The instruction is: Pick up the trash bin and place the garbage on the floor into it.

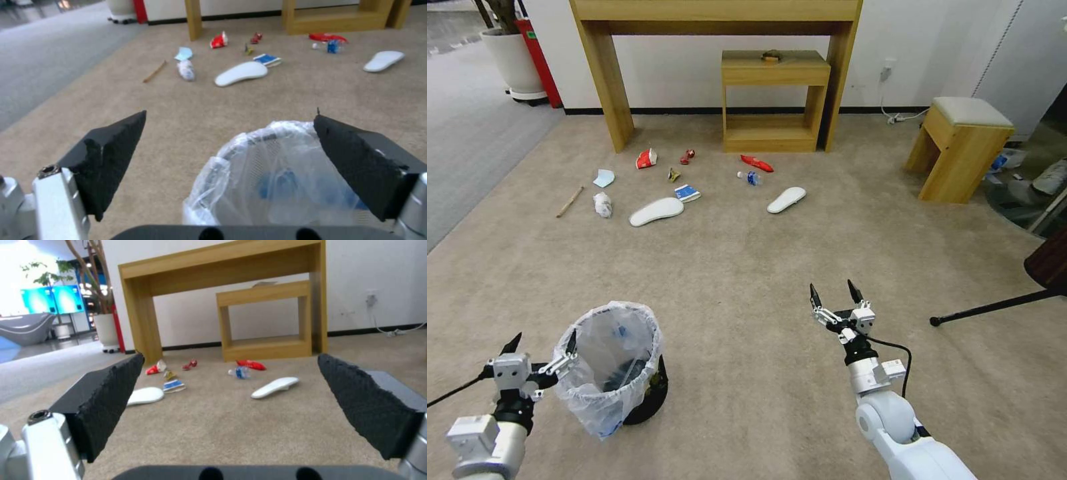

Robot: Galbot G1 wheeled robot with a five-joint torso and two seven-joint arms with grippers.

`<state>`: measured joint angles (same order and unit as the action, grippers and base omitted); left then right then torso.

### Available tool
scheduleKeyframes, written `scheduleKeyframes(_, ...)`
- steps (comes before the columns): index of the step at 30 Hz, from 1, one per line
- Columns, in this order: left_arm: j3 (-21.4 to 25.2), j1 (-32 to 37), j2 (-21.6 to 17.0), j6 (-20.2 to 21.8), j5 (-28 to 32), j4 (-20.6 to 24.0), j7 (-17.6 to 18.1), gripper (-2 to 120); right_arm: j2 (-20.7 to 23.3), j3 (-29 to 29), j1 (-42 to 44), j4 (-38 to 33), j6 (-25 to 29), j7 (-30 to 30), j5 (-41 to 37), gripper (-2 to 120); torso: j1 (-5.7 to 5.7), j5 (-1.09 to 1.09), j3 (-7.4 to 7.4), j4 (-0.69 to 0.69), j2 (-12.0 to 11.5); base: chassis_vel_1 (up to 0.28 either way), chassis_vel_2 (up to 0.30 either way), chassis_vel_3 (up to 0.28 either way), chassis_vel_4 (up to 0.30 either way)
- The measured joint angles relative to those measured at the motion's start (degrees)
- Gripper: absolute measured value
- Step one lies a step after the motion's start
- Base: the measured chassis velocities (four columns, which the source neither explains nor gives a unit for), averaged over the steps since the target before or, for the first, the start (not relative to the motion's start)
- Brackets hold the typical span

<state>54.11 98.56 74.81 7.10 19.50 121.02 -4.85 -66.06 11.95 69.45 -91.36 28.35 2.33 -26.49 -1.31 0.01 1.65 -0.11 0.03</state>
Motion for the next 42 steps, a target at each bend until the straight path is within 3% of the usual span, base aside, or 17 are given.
scheduleKeyframes(9, -1.26, -2.63, -6.04, 2.17, 4.37, -2.87, 1.84, 100, -0.17, 0.48, 0.75, 0.2, 0.01, 0.09, 0.3, 100, 0.0, -0.01, 0.0, 0.0, 0.0, 0.0, 0.0, 0.0, 0.0)
scheduleKeyframes(18, -1.98, -2.4, -8.74, 5.17, 6.2, -2.67, 3.95, 100, -0.2, 0.55, 1.04, 0.0, 0.02, 0.33, 0.64, 100, 0.0, 0.01, 0.0, 0.0, 0.0, 0.0, 0.0, 0.0, 0.0)
scheduleKeyframes(25, -2.51, 0.26, -12.12, 12.79, 12.26, 0.48, 11.28, 100, 0.45, 0.45, 1.34, -0.55, 0.02, 0.4, 0.7, 100, 0.0, 0.01, 0.0, 0.0, 0.0, 0.0, 0.0, 0.0, 0.0)
scheduleKeyframes(27, -2.92, 1.06, -13.52, 15.93, 15.57, 1.25, 15.53, 100, 0.71, 0.36, 1.41, -0.73, 0.02, 0.41, 0.71, 100, 0.0, 0.0, 0.0, 0.0, 0.0, 0.0, 0.0, 0.0, 0.0)
scheduleKeyframes(30, -2.97, 1.2, -13.97, 16.95, 16.59, 1.28, 16.58, 100, 0.71, 0.34, 1.44, -0.74, 0.02, 0.42, 0.73, 100, 0.0, 0.01, 0.0, 0.0, 0.0, 0.0, 0.0, 0.0, 0.0)
scheduleKeyframes(37, -4.81, 1.21, -17.06, 23.27, 25.89, 0.83, 24.42, 99, 0.36, 0.28, 2.1, -0.88, 0.1, 0.41, 1.13, 100, 0.0, 0.0, 0.0, 0.01, 0.0, 0.0, 0.0, 0.0, 0.0)
scheduleKeyframes(42, -5.9, -0.12, -18.72, 24.74, 27.21, 0.4, 25.94, 99, 0.42, 0.59, 2.44, -1.08, 0.17, 0.42, 1.23, 100, 0.0, 0.0, 0.0, 0.0, 0.0, 0.0, 0.0, 0.0, 0.0)
